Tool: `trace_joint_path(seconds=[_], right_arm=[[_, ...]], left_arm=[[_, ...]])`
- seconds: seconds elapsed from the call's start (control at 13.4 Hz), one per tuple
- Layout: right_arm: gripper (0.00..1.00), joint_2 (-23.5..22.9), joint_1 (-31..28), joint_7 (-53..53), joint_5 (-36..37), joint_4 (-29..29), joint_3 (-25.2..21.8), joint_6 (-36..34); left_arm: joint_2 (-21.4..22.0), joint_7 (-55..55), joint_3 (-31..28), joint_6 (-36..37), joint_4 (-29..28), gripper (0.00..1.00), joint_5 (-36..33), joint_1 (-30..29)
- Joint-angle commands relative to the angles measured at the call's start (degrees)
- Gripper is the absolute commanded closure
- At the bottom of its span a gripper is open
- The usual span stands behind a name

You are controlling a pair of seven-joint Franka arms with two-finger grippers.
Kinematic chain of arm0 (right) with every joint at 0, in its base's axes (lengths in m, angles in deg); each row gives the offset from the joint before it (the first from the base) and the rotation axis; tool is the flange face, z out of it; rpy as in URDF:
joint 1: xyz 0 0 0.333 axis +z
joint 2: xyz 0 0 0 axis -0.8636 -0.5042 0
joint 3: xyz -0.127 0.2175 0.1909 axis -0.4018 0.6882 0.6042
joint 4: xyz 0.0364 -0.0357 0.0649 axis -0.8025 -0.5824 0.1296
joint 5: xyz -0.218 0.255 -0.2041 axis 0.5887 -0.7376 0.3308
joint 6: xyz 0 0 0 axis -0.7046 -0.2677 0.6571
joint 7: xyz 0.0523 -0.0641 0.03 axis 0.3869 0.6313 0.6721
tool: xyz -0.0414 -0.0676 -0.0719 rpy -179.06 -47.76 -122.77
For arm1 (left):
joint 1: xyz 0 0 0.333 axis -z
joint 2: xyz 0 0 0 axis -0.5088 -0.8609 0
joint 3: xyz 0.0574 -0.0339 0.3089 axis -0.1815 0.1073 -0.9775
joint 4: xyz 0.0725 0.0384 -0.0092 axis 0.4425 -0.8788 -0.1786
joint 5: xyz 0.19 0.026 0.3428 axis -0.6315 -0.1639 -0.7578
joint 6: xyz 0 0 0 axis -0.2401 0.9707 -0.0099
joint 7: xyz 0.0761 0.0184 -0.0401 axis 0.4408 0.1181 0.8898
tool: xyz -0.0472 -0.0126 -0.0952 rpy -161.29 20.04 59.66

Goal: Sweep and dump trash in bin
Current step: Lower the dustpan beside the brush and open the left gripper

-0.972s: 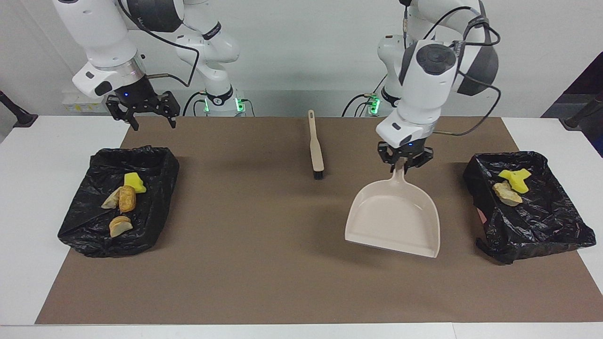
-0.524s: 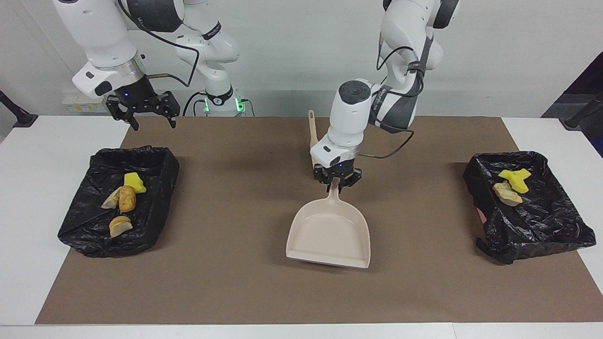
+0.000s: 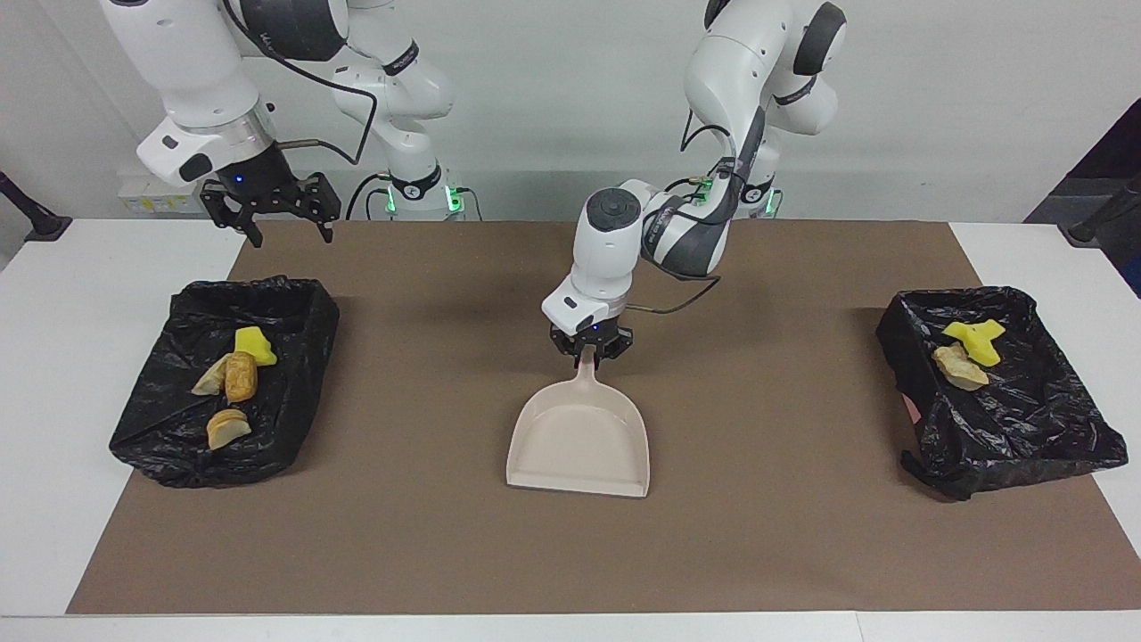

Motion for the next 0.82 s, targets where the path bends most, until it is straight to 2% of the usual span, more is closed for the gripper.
trace_joint_path(seconds=[0.0,0.07,0.3,0.52,0.75], right_arm=[[0.0,0.25,-0.24,1.44,-1.07,0.32,-0.13,-0.52],[0.0,0.25,-0.24,1.44,-1.07,0.32,-0.13,-0.52],[0.0,0.25,-0.24,1.44,-1.07,0.32,-0.13,-0.52],[0.0,0.25,-0.24,1.44,-1.07,0.32,-0.13,-0.52],[0.0,0.25,-0.24,1.44,-1.07,0.32,-0.13,-0.52]], left_arm=[[0.82,-5.44,-0.74,-1.05,-1.13,0.12,0.87,-0.43],[1.43,-7.83,-0.74,-0.27,-1.13,0.0,0.87,-1.12],[5.02,-7.15,-1.35,5.52,-0.77,0.0,0.87,-2.88],[10.2,-10.21,-1.45,11.94,-1.12,0.0,0.35,-8.5],[14.86,-18.46,-1.36,19.05,-1.65,0.0,0.34,-16.05]])
